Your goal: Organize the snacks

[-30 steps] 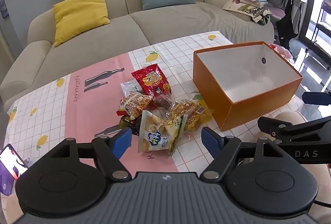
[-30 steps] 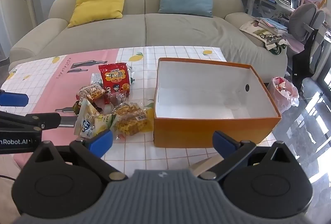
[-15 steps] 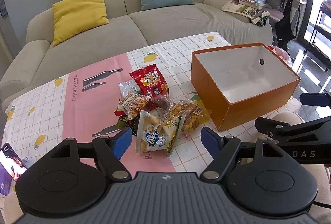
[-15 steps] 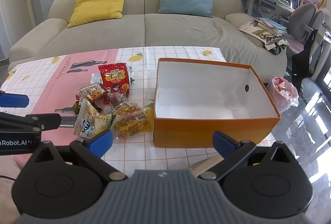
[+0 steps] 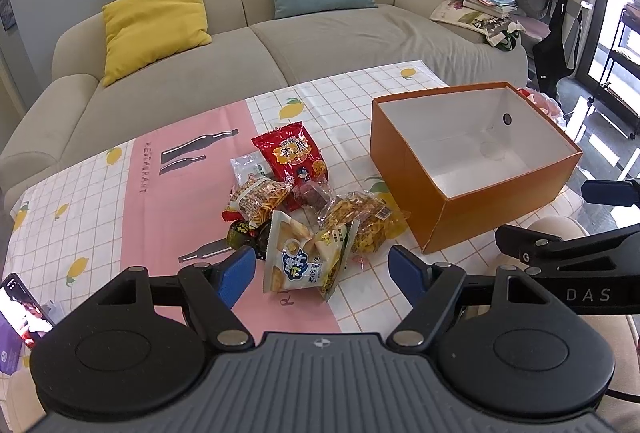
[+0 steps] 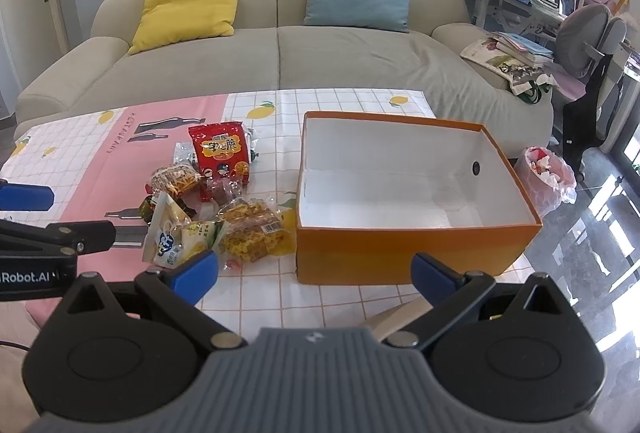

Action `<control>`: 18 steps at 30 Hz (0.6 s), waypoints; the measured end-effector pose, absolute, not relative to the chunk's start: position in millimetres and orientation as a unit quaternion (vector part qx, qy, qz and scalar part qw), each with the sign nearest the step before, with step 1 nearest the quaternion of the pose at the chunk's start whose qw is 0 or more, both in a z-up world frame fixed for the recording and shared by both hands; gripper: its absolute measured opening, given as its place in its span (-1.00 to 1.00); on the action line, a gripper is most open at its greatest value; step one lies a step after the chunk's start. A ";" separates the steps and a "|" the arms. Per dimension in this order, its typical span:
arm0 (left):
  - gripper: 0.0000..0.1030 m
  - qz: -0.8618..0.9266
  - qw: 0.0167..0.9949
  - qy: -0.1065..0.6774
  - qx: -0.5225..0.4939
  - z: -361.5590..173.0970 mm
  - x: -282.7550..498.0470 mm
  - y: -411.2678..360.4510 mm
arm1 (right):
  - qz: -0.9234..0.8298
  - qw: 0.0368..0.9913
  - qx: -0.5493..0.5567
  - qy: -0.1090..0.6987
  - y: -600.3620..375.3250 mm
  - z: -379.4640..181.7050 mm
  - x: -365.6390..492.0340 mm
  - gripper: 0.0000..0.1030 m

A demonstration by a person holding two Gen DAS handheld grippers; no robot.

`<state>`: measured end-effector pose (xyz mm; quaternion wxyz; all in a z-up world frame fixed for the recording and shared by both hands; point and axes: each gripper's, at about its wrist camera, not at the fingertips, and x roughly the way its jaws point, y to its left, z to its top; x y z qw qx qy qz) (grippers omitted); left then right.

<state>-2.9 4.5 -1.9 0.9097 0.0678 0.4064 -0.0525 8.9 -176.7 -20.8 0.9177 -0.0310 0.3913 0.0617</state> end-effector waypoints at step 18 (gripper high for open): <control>0.73 -0.054 0.908 0.409 0.065 -8.0 -5.7 5.5 | 0.060 0.917 -0.037 0.392 -175.0 -22.3 7.5 0.94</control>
